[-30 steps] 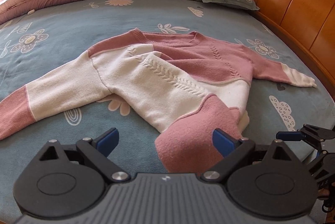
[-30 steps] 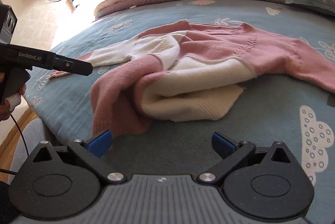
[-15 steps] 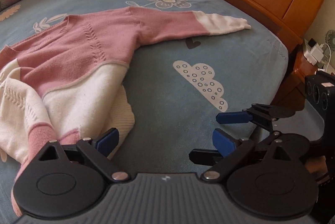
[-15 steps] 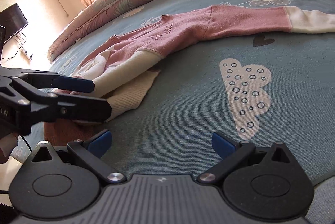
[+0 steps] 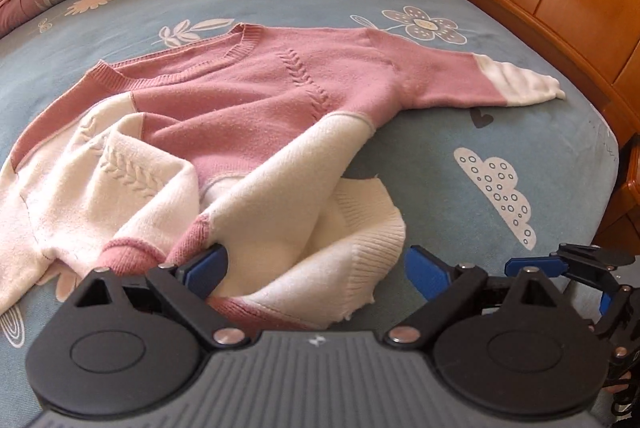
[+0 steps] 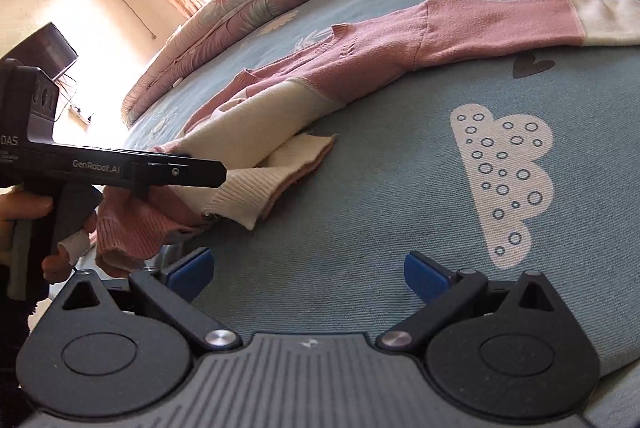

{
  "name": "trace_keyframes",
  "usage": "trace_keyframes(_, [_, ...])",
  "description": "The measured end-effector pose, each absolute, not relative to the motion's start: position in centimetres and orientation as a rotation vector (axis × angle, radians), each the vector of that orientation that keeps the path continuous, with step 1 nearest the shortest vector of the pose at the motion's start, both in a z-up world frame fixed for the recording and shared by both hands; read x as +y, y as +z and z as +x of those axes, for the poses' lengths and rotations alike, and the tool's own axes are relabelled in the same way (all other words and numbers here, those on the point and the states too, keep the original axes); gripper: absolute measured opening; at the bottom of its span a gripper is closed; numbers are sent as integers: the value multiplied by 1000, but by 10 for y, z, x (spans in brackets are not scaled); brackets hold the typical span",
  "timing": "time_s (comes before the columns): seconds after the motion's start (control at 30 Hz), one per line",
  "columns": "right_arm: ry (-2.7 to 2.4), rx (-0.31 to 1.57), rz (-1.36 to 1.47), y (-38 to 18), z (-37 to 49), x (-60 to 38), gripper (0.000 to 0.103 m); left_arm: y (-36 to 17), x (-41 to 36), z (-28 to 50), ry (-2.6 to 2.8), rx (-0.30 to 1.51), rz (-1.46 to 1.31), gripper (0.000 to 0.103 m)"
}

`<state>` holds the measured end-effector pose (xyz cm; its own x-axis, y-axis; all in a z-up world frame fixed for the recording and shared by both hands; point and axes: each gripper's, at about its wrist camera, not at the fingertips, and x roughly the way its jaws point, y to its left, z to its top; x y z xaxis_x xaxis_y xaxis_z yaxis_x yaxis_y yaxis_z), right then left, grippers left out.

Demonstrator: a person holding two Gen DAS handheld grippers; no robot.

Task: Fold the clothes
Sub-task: 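Move the right gripper to the cream hem edge and grasp it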

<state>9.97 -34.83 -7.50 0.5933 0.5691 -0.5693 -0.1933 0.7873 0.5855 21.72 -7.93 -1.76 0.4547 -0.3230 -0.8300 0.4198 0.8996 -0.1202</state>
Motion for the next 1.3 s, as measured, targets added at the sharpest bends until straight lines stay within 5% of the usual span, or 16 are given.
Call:
trace_keyframes(0.57, [727,908,714,-98,194,-294,103,-19,-13,241,-381,966,-49,96])
trace_keyframes(1.1, [677,793,739,-103,204,-289,102,3,11,199,-311,876,-142,96])
trace_keyframes(1.2, [614,774,749,-107,206,-293,90,5,16,193,-305,865,-159,96])
trace_keyframes(1.3, [526,781,789,-117,212,-303,51,6,20,188,-297,858,-180,96])
